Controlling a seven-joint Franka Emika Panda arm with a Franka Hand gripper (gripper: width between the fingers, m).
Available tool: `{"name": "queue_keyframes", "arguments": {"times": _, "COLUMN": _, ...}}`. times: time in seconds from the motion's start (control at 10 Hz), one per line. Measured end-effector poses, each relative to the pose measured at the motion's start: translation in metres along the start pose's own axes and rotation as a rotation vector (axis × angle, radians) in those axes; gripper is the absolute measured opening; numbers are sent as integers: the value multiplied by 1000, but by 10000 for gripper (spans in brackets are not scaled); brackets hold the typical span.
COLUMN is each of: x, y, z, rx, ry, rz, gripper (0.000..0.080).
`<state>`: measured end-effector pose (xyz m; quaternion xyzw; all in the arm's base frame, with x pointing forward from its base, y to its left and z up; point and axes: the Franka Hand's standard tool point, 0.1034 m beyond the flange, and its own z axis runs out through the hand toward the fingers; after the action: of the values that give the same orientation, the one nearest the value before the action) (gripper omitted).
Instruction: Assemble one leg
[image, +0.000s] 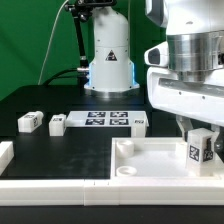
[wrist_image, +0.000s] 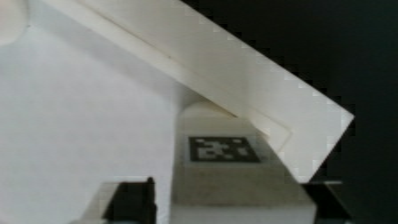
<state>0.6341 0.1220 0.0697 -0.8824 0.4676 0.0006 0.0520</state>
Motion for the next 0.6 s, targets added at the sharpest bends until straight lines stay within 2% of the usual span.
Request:
{"name": "queue_keyframes", "arguments": {"times": 0.1, "x": 0, "y": 0, "z": 0, "rx": -2, "ry": 0, "rz": -17, "gripper": 488}}
{"name": "queue_keyframes", "arguments": {"times": 0.2, "x": 1, "y": -1, "z": -1, "rx": -7, "ry": -3, "rz": -124, "gripper": 595}}
{"name": "queue_keyframes", "arguments": {"times": 0.3, "x": 1, "y": -1, "z": -2, "rx": -9, "ry": -4, "rz": -272, "gripper": 638}}
{"name": "queue_keyframes", "arguments": {"times": 0.6, "x": 3, "y": -6, "z": -3, "rx": -12, "ry": -7, "rz": -616, "gripper": 646}}
